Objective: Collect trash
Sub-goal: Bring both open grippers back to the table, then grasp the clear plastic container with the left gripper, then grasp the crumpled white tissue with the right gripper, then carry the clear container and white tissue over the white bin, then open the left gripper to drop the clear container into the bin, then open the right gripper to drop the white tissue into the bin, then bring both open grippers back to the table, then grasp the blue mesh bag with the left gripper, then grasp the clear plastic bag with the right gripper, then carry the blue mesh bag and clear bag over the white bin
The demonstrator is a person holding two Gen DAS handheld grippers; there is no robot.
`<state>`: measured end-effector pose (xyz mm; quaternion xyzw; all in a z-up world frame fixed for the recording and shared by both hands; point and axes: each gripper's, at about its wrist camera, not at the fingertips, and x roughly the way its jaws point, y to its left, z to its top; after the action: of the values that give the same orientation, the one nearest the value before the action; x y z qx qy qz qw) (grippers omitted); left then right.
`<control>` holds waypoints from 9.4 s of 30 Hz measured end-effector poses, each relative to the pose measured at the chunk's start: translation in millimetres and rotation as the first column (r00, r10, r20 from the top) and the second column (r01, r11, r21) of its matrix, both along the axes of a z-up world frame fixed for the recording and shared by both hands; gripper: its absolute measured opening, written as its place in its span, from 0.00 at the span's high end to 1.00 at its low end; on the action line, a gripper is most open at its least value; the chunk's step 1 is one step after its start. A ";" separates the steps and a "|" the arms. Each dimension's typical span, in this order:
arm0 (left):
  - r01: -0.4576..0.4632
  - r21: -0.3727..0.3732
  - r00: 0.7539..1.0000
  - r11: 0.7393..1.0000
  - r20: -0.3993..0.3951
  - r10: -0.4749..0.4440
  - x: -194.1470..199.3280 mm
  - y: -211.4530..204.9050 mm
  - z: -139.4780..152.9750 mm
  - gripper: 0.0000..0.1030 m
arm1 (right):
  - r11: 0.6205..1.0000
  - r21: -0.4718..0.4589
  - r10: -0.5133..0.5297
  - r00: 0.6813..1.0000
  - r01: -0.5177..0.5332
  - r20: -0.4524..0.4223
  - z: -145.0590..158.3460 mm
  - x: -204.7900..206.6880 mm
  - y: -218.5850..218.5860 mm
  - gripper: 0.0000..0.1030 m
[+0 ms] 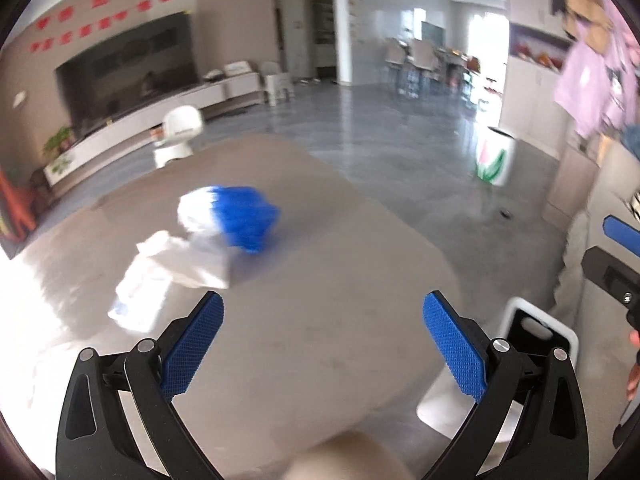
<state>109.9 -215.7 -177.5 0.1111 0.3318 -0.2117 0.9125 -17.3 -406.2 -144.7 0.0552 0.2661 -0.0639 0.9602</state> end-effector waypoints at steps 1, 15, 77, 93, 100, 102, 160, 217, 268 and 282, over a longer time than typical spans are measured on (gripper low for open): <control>-0.028 -0.007 1.000 1.000 0.004 0.028 5.3 12.0 1.0 0.04 | 1.000 -0.007 0.024 1.000 -0.024 -0.001 2.3 7.0 9.1 0.04; -0.187 -0.021 0.982 0.982 -0.013 0.187 70.6 130.0 -19.4 0.04 | 0.974 -0.062 0.221 0.975 -0.220 0.008 6.9 83.7 122.2 0.04; -0.203 -0.155 0.975 0.967 -0.126 0.184 103.4 243.0 -32.7 0.43 | 0.936 0.126 0.349 0.914 -0.329 -0.207 -50.3 209.9 231.4 0.92; 0.021 -0.216 0.997 0.976 -0.068 -0.037 33.1 126.5 14.5 0.43 | 0.988 0.047 0.148 0.989 -0.147 -0.001 51.4 30.0 113.1 0.92; 0.165 -0.226 0.979 0.960 -0.078 -0.187 -3.2 48.8 14.7 0.43 | 1.000 0.019 0.007 1.000 -0.007 0.017 51.6 -26.6 61.0 0.92; 0.208 -0.216 0.970 0.954 -0.080 -0.229 -13.2 24.3 11.9 0.43 | 1.000 0.013 -0.022 0.999 0.021 0.025 48.3 -36.3 50.0 0.92; 0.279 -0.029 0.947 0.960 -0.158 -0.280 -40.0 -135.0 -38.0 0.05 | 0.913 0.145 -0.359 0.921 0.380 -0.155 -63.6 -99.3 -114.7 0.04; -0.082 -0.145 0.986 0.986 -0.157 0.059 162.7 35.7 -50.1 1.00 | 0.983 -0.017 0.182 0.983 -0.182 -0.022 -16.6 179.5 73.1 0.04; 0.020 -0.258 0.999 0.966 -0.029 -0.029 59.4 105.9 33.7 1.00 | 0.990 0.027 0.136 0.991 -0.135 -0.014 32.1 52.8 88.7 0.82; 0.316 -0.256 0.930 0.913 -0.105 -0.352 -25.5 -24.0 1.0 1.00 | 0.989 -0.009 -0.145 0.989 0.145 -0.027 16.4 -49.3 8.5 0.82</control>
<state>84.3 -239.7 -176.5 0.0416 0.3475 -0.4103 0.8421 -66.6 -397.8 -128.2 0.0703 0.2745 -0.1351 0.9495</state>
